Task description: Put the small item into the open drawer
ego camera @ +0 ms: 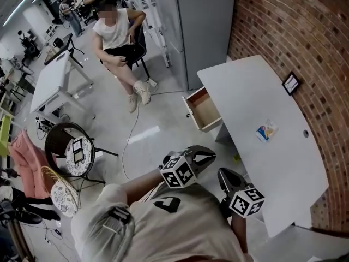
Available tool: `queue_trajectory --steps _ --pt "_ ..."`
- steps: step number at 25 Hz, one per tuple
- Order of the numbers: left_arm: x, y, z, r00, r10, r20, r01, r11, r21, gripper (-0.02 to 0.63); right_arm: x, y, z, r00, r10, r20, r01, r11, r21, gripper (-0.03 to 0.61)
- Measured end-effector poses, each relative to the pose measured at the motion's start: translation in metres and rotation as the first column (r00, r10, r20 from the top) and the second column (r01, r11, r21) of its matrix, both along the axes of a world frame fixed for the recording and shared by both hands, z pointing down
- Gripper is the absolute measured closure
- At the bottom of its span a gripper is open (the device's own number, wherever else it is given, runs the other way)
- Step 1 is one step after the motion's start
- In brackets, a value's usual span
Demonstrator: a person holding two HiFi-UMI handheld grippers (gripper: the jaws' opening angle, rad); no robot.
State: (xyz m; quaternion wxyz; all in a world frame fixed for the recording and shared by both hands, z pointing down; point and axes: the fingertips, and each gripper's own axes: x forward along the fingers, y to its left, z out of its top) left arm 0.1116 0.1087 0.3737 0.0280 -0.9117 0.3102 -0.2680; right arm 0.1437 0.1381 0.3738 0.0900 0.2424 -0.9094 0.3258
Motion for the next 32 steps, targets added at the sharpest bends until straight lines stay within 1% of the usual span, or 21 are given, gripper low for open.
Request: queue_trajectory --steps 3,7,10,14,16,18,23,27,29,32 --pt "-0.01 -0.013 0.004 1.0 -0.001 -0.019 0.001 1.0 0.001 0.597 -0.005 -0.011 0.001 1.0 0.011 -0.023 -0.011 1.0 0.001 0.572" --pt "-0.031 -0.048 0.005 1.0 0.005 -0.02 -0.005 1.0 0.012 0.597 -0.021 -0.043 -0.002 0.998 0.032 -0.044 -0.031 0.999 0.026 0.572" --pt "-0.041 -0.063 0.011 0.999 0.021 -0.05 -0.021 1.0 -0.002 0.597 -0.028 -0.056 0.002 0.995 0.06 -0.076 -0.06 0.998 0.011 0.572" --pt "-0.071 -0.093 0.013 0.996 0.033 -0.084 -0.033 0.999 0.007 0.597 -0.058 -0.089 0.002 0.992 0.075 -0.099 -0.073 0.997 0.024 0.572" --pt "-0.088 -0.111 0.013 0.995 0.021 -0.1 -0.02 1.0 0.01 0.597 -0.074 -0.108 0.003 0.992 0.064 -0.108 -0.061 0.998 0.029 0.572" --pt "-0.097 -0.128 0.017 0.994 0.009 -0.112 -0.009 1.0 0.001 0.597 -0.08 -0.124 0.004 0.991 0.064 -0.117 -0.061 0.998 0.026 0.572" --pt "-0.103 -0.156 0.03 0.99 0.041 -0.132 -0.047 0.998 -0.045 0.597 -0.071 -0.142 0.01 0.979 0.148 -0.143 -0.152 0.988 -0.018 0.572" --pt "-0.108 -0.183 0.028 0.99 0.044 -0.132 -0.049 0.998 -0.035 0.597 -0.061 -0.163 0.012 0.97 0.209 -0.125 -0.216 0.976 -0.039 0.572" --pt "-0.103 -0.191 0.029 0.99 0.039 -0.133 -0.044 0.998 -0.035 0.597 -0.047 -0.171 0.016 0.965 0.228 -0.131 -0.235 0.971 -0.041 0.572" --pt "-0.086 -0.199 0.032 0.991 0.038 -0.129 -0.043 0.999 -0.032 0.597 -0.015 -0.18 0.022 0.955 0.257 -0.148 -0.266 0.963 -0.044 0.572"
